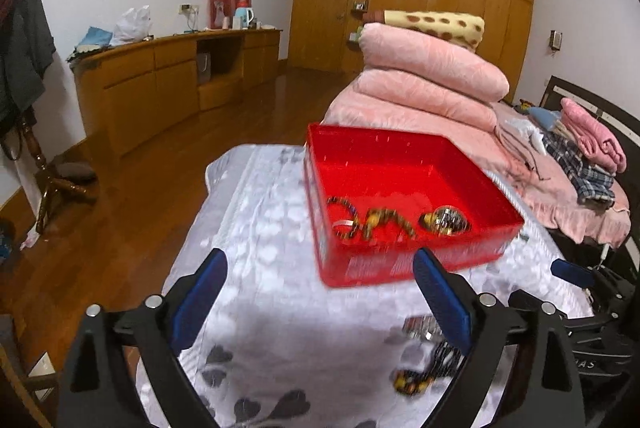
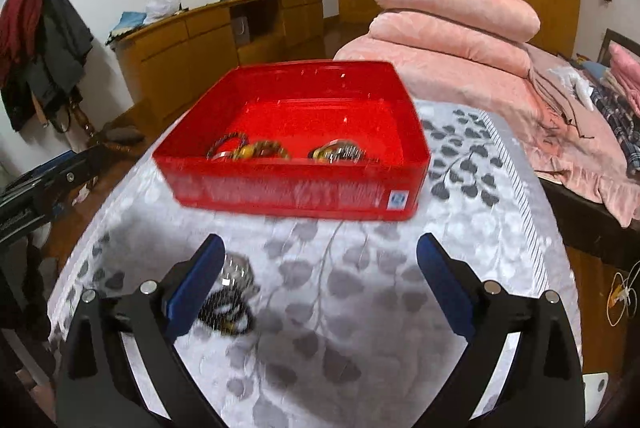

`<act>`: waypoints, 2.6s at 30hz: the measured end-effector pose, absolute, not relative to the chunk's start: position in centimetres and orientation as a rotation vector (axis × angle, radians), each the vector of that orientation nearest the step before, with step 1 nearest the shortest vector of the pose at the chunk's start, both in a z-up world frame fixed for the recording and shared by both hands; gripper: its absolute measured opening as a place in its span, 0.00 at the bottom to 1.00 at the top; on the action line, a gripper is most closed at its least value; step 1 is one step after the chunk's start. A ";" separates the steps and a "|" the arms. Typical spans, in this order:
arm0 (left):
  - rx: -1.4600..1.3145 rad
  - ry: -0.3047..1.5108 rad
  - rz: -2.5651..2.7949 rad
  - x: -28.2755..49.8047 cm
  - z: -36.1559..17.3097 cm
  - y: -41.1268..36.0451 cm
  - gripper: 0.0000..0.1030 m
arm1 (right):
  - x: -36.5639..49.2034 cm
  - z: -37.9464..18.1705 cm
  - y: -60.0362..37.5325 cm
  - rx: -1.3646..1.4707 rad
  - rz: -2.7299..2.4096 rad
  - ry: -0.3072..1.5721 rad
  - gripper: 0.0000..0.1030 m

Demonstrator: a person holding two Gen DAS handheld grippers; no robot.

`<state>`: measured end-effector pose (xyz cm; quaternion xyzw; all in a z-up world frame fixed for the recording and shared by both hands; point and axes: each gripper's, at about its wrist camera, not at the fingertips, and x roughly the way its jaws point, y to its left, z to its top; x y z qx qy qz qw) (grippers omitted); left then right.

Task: Organize jewelry
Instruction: 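Withdraw both open tools from the red tin back over the jewelry, then close right tool on the silver watch while left tool moves to the black bead strand, then close left tool on the black bead strand and lift it while right tool holds the watch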

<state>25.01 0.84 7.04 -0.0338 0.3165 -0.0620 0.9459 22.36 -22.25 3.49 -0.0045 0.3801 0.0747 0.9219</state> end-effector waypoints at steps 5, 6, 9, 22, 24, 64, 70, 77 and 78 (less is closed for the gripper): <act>-0.079 0.693 -0.110 24.5 5.5 1.0 0.89 | 22.2 2.3 -21.2 -0.015 0.187 0.815 0.91; -0.072 0.705 -0.109 24.5 5.1 0.8 0.89 | 22.3 2.2 -21.2 -0.015 0.191 0.819 0.91; -0.053 0.729 -0.104 24.1 4.1 0.8 0.89 | 22.3 1.8 -20.9 -0.012 0.211 0.830 0.86; -0.055 0.784 -0.048 24.3 2.4 2.3 0.89 | 23.4 0.1 -18.0 -0.021 0.334 0.904 0.67; -0.049 0.790 -0.047 24.5 2.1 2.2 0.89 | 23.6 -0.2 -17.8 -0.023 0.339 0.914 0.65; -0.003 0.829 -0.219 23.7 0.9 -2.5 0.89 | 22.9 -1.3 -24.0 0.044 0.197 0.932 0.29; 0.024 0.836 -0.299 22.8 0.7 -4.6 0.85 | 21.8 -1.5 -25.2 0.069 0.181 0.937 0.29; 0.039 0.864 -0.363 22.5 0.0 -6.1 0.70 | 21.6 -1.4 -25.5 0.083 0.176 0.940 0.29; 0.043 0.873 -0.374 22.5 -0.1 -6.3 0.68 | 21.6 -1.4 -25.5 0.083 0.176 0.941 0.29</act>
